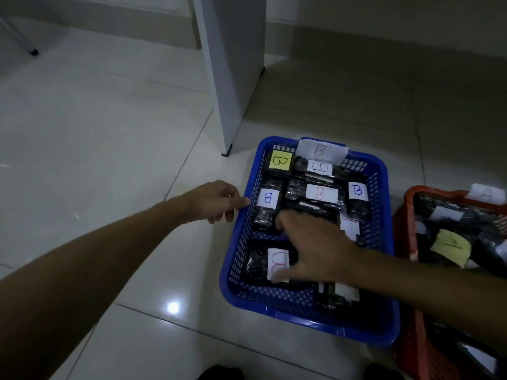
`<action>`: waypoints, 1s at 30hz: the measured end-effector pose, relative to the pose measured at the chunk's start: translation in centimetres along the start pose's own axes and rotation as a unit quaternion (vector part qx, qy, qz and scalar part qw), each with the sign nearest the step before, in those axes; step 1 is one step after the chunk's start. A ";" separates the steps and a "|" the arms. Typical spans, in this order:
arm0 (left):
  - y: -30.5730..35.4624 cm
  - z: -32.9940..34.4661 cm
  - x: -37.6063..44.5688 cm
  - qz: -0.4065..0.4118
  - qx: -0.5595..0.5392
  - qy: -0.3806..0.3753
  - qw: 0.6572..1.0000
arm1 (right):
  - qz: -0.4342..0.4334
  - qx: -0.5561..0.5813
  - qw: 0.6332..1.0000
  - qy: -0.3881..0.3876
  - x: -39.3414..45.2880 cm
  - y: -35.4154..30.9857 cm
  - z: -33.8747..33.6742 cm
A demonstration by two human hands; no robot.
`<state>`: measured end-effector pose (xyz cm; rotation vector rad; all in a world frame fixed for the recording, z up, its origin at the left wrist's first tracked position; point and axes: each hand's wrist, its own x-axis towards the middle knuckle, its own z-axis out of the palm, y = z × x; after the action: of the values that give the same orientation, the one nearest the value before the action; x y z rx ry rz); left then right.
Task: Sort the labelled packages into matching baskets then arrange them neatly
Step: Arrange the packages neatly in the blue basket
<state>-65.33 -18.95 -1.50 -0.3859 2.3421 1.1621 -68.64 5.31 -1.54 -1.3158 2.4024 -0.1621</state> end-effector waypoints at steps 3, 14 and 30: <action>0.9 0.1 0.9 0.018 0.040 0.080 0.996 | -0.020 -0.072 0.996 -0.046 -1.6 -0.2 2.0; 3.5 0.7 2.8 0.053 0.182 0.198 0.962 | -0.004 -0.061 0.998 0.003 -3.6 1.4 2.0; 3.7 1.2 3.1 0.088 0.267 0.220 0.934 | 0.105 -0.056 0.990 0.076 -2.7 4.9 -1.4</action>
<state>-69.28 -15.89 -1.32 -0.2578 3.0084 0.4876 -71.73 10.10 -0.93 -1.1225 2.6951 -0.0719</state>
